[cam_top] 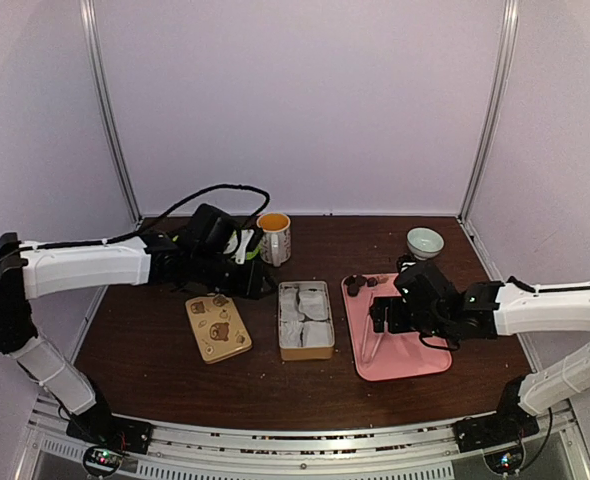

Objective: Pack the chocolate

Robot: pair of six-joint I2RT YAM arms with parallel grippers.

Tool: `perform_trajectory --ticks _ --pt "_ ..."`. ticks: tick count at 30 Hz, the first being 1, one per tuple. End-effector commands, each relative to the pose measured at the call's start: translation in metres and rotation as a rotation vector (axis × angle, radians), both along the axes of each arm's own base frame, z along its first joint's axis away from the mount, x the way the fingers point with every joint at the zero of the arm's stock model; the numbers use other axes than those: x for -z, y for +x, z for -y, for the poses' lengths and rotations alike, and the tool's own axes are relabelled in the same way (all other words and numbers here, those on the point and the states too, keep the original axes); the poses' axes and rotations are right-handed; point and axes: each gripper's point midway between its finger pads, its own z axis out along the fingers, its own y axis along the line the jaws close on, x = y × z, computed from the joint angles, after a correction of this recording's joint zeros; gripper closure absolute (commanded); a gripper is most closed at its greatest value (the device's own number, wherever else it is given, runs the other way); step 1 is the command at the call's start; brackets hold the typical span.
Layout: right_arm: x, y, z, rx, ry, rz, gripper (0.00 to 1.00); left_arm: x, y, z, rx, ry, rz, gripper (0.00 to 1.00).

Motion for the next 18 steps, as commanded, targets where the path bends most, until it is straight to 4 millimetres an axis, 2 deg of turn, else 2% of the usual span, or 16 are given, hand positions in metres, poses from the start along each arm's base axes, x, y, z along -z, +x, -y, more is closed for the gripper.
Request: perform_trajectory --ticks 1,3,7,12,13,14,15,16,18 --pt "0.006 0.002 0.011 0.069 -0.020 -0.015 0.00 -0.041 0.008 -0.038 -0.119 0.016 0.206 0.55" --pt "0.012 0.004 0.013 0.098 -0.054 -0.046 0.00 -0.055 0.004 -0.061 -0.178 0.009 0.281 0.56" --pt "0.019 0.007 0.000 0.097 -0.037 -0.092 0.00 -0.092 -0.011 -0.105 -0.270 -0.068 0.472 0.55" --pt "0.021 0.013 -0.006 0.137 -0.007 -0.090 0.03 -0.104 -0.025 -0.153 -0.340 -0.004 0.622 0.50" --pt "0.023 0.015 -0.007 0.147 -0.009 -0.089 0.04 -0.104 -0.028 -0.160 -0.342 0.014 0.638 0.46" --pt "0.025 0.017 -0.007 0.156 -0.011 -0.089 0.05 -0.103 -0.032 -0.166 -0.344 0.027 0.649 0.37" --pt "0.026 0.018 -0.008 0.162 -0.014 -0.090 0.06 -0.103 -0.035 -0.172 -0.351 0.039 0.655 0.17" --pt "0.029 0.020 -0.009 0.166 -0.020 -0.096 0.07 -0.104 -0.038 -0.178 -0.360 0.048 0.666 0.04" --pt "0.034 0.022 -0.013 0.172 -0.039 -0.111 0.09 -0.109 -0.042 -0.189 -0.383 0.048 0.700 0.02"
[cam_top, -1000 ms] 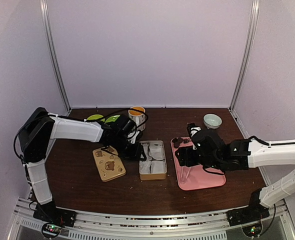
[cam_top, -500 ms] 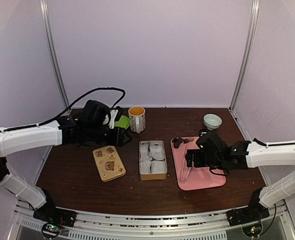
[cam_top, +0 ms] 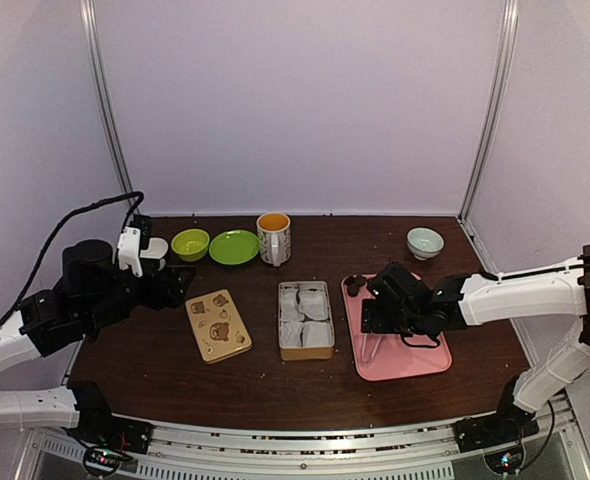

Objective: Pack the chocolate

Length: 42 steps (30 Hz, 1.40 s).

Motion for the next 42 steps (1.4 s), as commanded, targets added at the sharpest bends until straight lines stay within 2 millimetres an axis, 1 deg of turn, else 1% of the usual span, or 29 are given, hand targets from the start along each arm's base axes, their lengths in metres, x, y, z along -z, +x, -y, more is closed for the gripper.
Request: perform_trajectory --ticks 1,4,6,10,13,14,19,21,22,25,27,28,31,32,34,36,39,40,42 --pt "0.000 0.013 -0.005 0.057 -0.013 0.004 0.09 -0.013 -0.004 -0.031 -0.085 0.046 0.113 0.02" --pt "0.004 0.019 -0.004 0.081 -0.059 -0.002 0.09 -0.017 -0.006 -0.046 -0.137 0.053 0.162 0.02" --pt "0.005 0.022 -0.001 0.105 -0.093 0.001 0.10 -0.011 -0.003 -0.060 -0.210 0.071 0.170 0.02" --pt "0.009 0.027 -0.002 0.107 -0.114 -0.007 0.11 0.008 0.009 -0.092 -0.368 0.118 0.136 0.02" --pt "0.019 0.028 -0.001 0.112 -0.127 -0.036 0.12 0.019 0.020 -0.103 -0.391 0.111 0.094 0.02" --pt "0.024 0.028 -0.002 0.112 -0.128 -0.048 0.13 0.020 0.023 -0.110 -0.413 0.108 0.087 0.02" --pt "0.049 0.024 -0.004 0.112 -0.141 -0.114 0.14 0.018 0.032 -0.120 -0.452 0.134 0.131 0.02" --pt "0.056 0.024 -0.003 0.115 -0.141 -0.128 0.15 0.023 0.038 -0.126 -0.477 0.157 0.120 0.02" --pt "0.059 0.024 -0.002 0.117 -0.139 -0.135 0.16 0.027 0.041 -0.131 -0.499 0.168 0.097 0.02" --pt "0.065 0.024 -0.001 0.112 -0.122 -0.150 0.29 0.031 0.052 -0.141 -0.547 0.159 0.054 0.03" --pt "0.066 0.024 0.000 0.111 -0.117 -0.155 0.35 0.031 0.058 -0.145 -0.572 0.165 0.047 0.03" --pt "0.065 0.024 0.000 0.110 -0.117 -0.154 0.36 0.030 0.060 -0.149 -0.587 0.171 0.038 0.02" --pt "0.056 0.024 0.002 0.104 -0.117 -0.142 0.47 0.024 0.069 -0.156 -0.597 0.206 0.036 0.02" --pt "0.053 0.024 0.002 0.101 -0.115 -0.136 0.53 0.023 0.072 -0.158 -0.603 0.219 0.040 0.02" --pt "0.048 0.024 0.003 0.090 -0.113 -0.127 0.54 0.022 0.076 -0.164 -0.624 0.247 0.053 0.02" --pt "0.043 0.023 0.003 0.076 -0.114 -0.122 0.60 0.023 0.080 -0.172 -0.644 0.267 0.054 0.02" --pt "0.037 0.022 0.007 0.075 -0.119 -0.110 0.61 0.028 0.083 -0.185 -0.675 0.273 0.058 0.02" --pt "0.033 0.022 0.008 0.073 -0.118 -0.101 0.66 0.030 0.084 -0.190 -0.685 0.275 0.063 0.02" --pt "0.028 0.021 0.010 0.071 -0.114 -0.087 0.68 0.032 0.087 -0.196 -0.700 0.270 0.079 0.02"
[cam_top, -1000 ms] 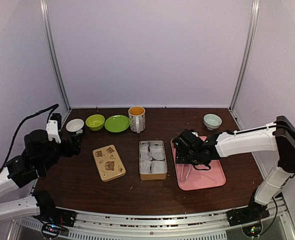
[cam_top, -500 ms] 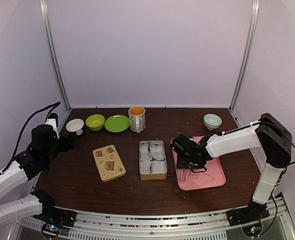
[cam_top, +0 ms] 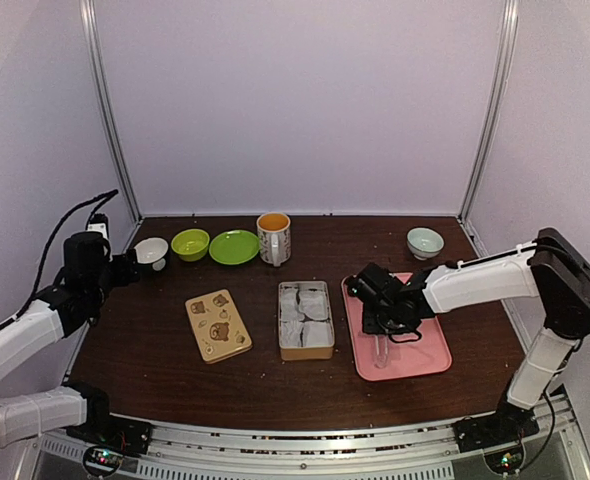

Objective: Pack the chocolate

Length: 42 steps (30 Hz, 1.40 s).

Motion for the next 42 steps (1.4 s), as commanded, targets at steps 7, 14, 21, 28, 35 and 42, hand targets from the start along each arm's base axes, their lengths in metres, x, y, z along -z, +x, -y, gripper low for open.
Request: perform_trajectory --ticks 7,14,21,28,35,42 --pt "-0.041 -0.003 0.016 -0.032 0.006 0.097 0.67 -0.008 0.025 -0.030 -0.047 0.055 0.108 0.02" --pt "-0.063 -0.008 0.024 -0.073 0.016 0.149 0.67 0.008 0.038 -0.031 -0.005 0.119 0.163 0.02" --pt "-0.074 -0.018 0.029 -0.125 0.047 0.177 0.66 0.019 0.035 -0.013 0.116 0.219 0.278 0.02" --pt "-0.067 -0.033 0.036 -0.218 0.045 0.182 0.66 0.029 0.045 -0.007 0.153 0.233 0.296 0.02" --pt "-0.063 -0.036 0.034 -0.291 0.033 0.213 0.66 0.034 0.048 -0.008 0.158 0.226 0.278 0.02" --pt "-0.064 -0.036 0.026 -0.346 0.036 0.210 0.66 0.043 0.054 -0.010 0.176 0.206 0.263 0.02"
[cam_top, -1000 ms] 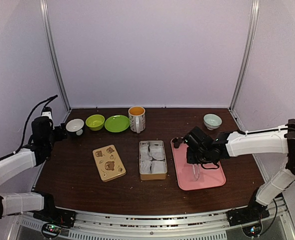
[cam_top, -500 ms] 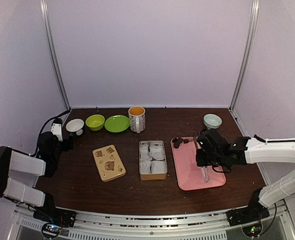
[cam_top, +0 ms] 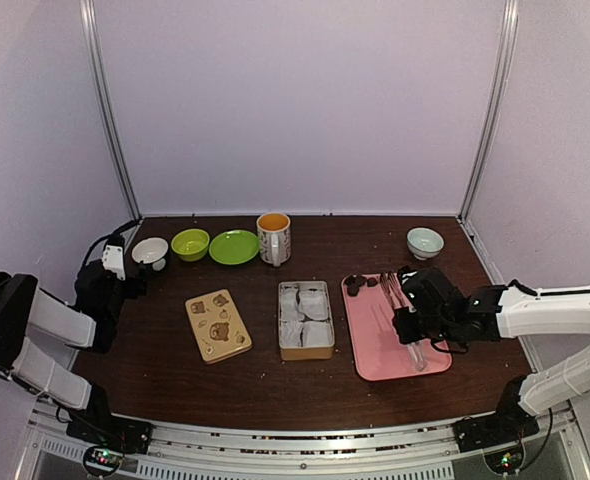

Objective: Pack the chocolate

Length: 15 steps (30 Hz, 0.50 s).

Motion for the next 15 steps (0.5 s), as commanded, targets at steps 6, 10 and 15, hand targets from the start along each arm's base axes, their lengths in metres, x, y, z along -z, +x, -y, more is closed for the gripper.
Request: perform_trajectory --ticks 6,10,15 --pt "-0.005 0.001 -0.012 -0.075 0.026 0.018 0.65 -0.015 0.007 -0.001 0.010 -0.015 0.056 0.02" --pt "0.003 -0.002 -0.014 -0.079 0.030 -0.017 0.64 -0.016 0.007 0.000 0.014 -0.014 0.063 0.02" --pt "0.011 -0.009 -0.021 -0.090 0.065 -0.075 0.64 -0.016 0.007 0.000 0.014 -0.013 0.062 0.02"
